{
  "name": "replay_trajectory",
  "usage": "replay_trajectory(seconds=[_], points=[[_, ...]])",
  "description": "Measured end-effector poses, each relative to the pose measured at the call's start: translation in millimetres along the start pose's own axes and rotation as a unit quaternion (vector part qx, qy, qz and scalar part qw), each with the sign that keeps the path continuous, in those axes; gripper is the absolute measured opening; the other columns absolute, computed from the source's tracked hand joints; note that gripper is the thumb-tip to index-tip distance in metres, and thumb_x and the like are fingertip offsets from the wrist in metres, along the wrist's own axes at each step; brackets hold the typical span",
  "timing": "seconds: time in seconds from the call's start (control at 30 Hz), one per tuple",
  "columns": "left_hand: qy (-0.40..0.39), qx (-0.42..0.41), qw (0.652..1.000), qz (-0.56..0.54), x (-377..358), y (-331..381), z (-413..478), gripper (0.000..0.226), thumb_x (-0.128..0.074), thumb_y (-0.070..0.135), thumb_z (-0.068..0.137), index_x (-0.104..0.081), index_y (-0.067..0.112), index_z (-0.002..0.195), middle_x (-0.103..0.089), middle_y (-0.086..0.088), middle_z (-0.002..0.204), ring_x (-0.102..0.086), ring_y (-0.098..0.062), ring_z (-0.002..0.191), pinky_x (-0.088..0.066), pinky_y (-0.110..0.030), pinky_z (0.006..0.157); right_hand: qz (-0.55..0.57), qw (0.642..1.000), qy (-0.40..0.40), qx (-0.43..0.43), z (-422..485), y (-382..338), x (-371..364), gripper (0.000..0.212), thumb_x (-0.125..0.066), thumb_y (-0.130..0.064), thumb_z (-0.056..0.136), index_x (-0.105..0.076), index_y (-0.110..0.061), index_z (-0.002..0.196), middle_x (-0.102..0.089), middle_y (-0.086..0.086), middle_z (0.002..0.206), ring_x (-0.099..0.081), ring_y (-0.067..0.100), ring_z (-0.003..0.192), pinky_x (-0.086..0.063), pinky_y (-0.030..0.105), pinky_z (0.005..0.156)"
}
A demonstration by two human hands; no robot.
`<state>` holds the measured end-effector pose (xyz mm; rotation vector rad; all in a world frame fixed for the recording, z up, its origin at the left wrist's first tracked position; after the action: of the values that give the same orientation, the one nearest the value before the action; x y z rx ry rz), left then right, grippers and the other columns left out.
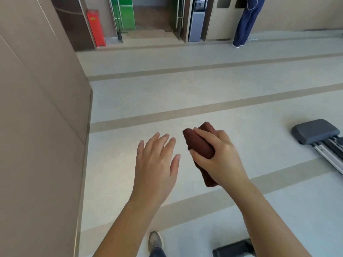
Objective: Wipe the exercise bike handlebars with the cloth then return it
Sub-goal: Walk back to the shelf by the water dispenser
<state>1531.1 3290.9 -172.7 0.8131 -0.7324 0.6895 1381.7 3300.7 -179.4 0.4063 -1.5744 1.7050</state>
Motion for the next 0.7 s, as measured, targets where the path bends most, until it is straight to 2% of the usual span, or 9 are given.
replay_trajectory(seconds=[0.2, 0.33, 0.47, 0.6, 0.7], points=[[-0.031, 0.011, 0.999, -0.004, -53.2, -40.4, 102.4, 0.032, -0.066, 0.015, 0.081, -0.063, 0.004, 0.112, -0.063, -0.014, 0.118, -0.054, -0.035, 0.115, -0.031, -0.059, 0.098, 0.024, 0.999, -0.001, -0.029, 113.5, 22.4, -24.9, 0.051, -0.07, -0.03, 0.076, -0.053, -0.04, 0.123, -0.049, -0.005, 0.11, -0.055, 0.011, 0.091, -0.039, 0.019, 0.079], [-0.057, -0.016, 0.998, 0.002, -104.8, -45.1, 176.1, 0.032, -0.067, 0.015, 0.08, -0.064, 0.004, 0.111, -0.064, -0.015, 0.116, -0.055, -0.036, 0.113, -0.033, -0.06, 0.096, 0.035, 0.998, 0.017, -0.048, 190.9, 60.2, -25.9, 0.051, -0.07, -0.03, 0.075, -0.054, -0.04, 0.122, -0.049, -0.006, 0.11, -0.053, 0.008, 0.088, -0.037, 0.017, 0.078], [-0.058, -0.067, 0.996, -0.004, -169.7, -31.0, 270.3, 0.029, -0.066, 0.015, 0.081, -0.064, 0.004, 0.108, -0.065, -0.015, 0.113, -0.057, -0.036, 0.11, -0.037, -0.06, 0.094, 0.047, 0.995, 0.054, -0.067, 280.8, 114.1, -8.5, 0.052, -0.07, -0.029, 0.074, -0.054, -0.041, 0.122, -0.051, -0.005, 0.111, -0.053, 0.007, 0.087, -0.036, 0.011, 0.073], [-0.07, -0.107, 0.992, -0.011, -236.8, -0.1, 377.7, 0.032, -0.071, 0.011, 0.077, -0.064, 0.003, 0.108, -0.065, -0.015, 0.112, -0.057, -0.035, 0.111, -0.036, -0.059, 0.094, 0.062, 0.991, 0.078, -0.093, 377.6, 171.5, 27.9, 0.051, -0.068, -0.031, 0.075, -0.053, -0.044, 0.122, -0.05, -0.008, 0.11, -0.051, 0.002, 0.084, -0.036, -0.002, 0.068], [-0.076, -0.122, 0.989, -0.027, -276.1, 18.6, 450.1, 0.032, -0.071, 0.01, 0.077, -0.064, 0.003, 0.108, -0.065, -0.015, 0.112, -0.057, -0.036, 0.11, -0.037, -0.059, 0.093, 0.048, 0.99, 0.089, -0.099, 448.6, 201.1, 55.6, 0.05, -0.068, -0.031, 0.075, -0.053, -0.043, 0.122, -0.05, -0.008, 0.111, -0.051, -0.002, 0.081, -0.036, -0.001, 0.067]])
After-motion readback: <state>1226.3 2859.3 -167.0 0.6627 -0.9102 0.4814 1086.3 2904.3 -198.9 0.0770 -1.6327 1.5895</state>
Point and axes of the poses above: each hand's wrist, its own z-axis towards the middle knuckle, its own x-axis out of the back of the hand, y = z × x, the point moved 9 cm from there along z, towards the middle knuckle
